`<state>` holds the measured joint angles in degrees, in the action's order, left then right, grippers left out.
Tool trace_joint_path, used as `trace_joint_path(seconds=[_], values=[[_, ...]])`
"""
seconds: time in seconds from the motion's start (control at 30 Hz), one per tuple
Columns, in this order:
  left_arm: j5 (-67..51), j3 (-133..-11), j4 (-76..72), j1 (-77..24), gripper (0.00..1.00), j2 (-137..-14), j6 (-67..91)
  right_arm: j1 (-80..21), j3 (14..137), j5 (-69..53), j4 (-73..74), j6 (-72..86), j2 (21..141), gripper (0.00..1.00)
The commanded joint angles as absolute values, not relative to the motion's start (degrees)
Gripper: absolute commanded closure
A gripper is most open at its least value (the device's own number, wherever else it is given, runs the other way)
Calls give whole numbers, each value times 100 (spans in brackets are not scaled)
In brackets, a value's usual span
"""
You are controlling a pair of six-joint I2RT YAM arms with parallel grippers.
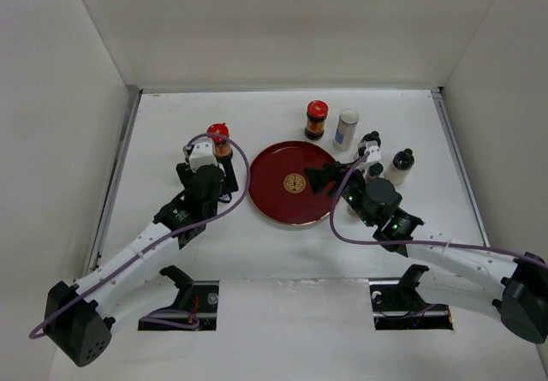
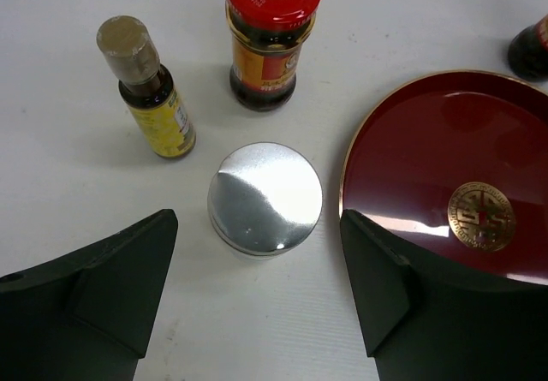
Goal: Organize the condiment bottles
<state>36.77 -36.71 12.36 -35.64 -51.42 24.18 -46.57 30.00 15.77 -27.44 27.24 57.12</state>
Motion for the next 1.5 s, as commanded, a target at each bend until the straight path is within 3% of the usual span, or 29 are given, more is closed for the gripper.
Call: trace_joint_path(seconds=[0.0, 0.37, 0.6, 0.8, 1.1, 1.23, 1.37, 1.47], values=[[3779, -3735, 1011, -3520, 24, -5334, 2312, -4654, 3076, 1485, -3050, 2742, 5695, 25], [3806, -3709, 572, -3256, 25, -5818, 2162, -4654, 3102, 1485, -3050, 2707, 5748, 24], [3823, -3718, 290, -3186, 35, -6038, 2083, -4662, 3103, 1485, -3076, 2698, 5783, 24], [3823, -3718, 167, -3247, 57, -5968, 2066, -4662, 3094, 1485, -3076, 2698, 5766, 24], [4104, -4674, 97, -3993, 65, -5598, 1776, -4619, 2988, 1590, -3111, 2751, 5616, 25], [3947, -5097, -377, -4267, 65, -6203, 1626, -4470, 2910, 1924, -3032, 2847, 5511, 34], [3613, -5448, -878, -4276, 65, -6906, 1644, -4145, 2786, 2153, -2875, 3067, 5309, 53], [3358, -5738, -1124, -4153, 65, -7486, 1652, -3872, 2760, 2092, -2681, 3304, 5230, 55]])
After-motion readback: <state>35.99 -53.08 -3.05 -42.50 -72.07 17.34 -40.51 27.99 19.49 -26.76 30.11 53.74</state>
